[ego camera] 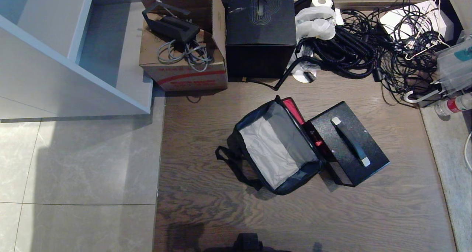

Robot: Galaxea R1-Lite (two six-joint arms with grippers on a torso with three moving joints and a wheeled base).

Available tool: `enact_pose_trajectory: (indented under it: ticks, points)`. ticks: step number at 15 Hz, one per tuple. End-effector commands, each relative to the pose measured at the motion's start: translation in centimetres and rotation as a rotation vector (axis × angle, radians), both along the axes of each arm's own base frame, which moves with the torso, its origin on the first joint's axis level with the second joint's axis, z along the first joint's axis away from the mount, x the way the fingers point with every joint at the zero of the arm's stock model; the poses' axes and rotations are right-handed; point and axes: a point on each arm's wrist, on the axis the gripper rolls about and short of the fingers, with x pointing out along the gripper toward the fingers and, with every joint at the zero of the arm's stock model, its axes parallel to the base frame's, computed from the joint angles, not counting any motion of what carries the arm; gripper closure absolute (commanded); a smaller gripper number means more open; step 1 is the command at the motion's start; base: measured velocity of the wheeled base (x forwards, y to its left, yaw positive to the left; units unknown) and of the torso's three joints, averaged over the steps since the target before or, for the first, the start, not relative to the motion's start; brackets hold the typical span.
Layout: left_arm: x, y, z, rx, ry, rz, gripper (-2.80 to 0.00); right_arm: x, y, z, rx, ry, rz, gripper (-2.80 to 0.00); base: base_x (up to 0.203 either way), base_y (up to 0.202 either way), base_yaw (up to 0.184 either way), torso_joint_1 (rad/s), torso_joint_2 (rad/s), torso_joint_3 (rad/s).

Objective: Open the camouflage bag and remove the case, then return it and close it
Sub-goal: Grip the handle again

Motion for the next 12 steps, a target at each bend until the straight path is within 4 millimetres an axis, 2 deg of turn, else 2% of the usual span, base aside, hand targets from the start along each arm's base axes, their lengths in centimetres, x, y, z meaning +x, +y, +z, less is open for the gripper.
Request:
enact_pose_trajectory:
  ticks: [1,12]
  points:
    - [0.0,0.0,0.01,0.0,-0.001,0.001,0.0,0.34,0.0,-1.08,-0.004,0.04,0.001,0.0,0.0,0.0,0.0,0.0,0.0,0.0]
    - [0.0,0.0,0.01,0.0,-0.001,0.001,0.0,0.35,0.0,-1.1,0.02,0.042,0.0,0.0,0.0,0.0,0.0,0.0,0.0,0.0]
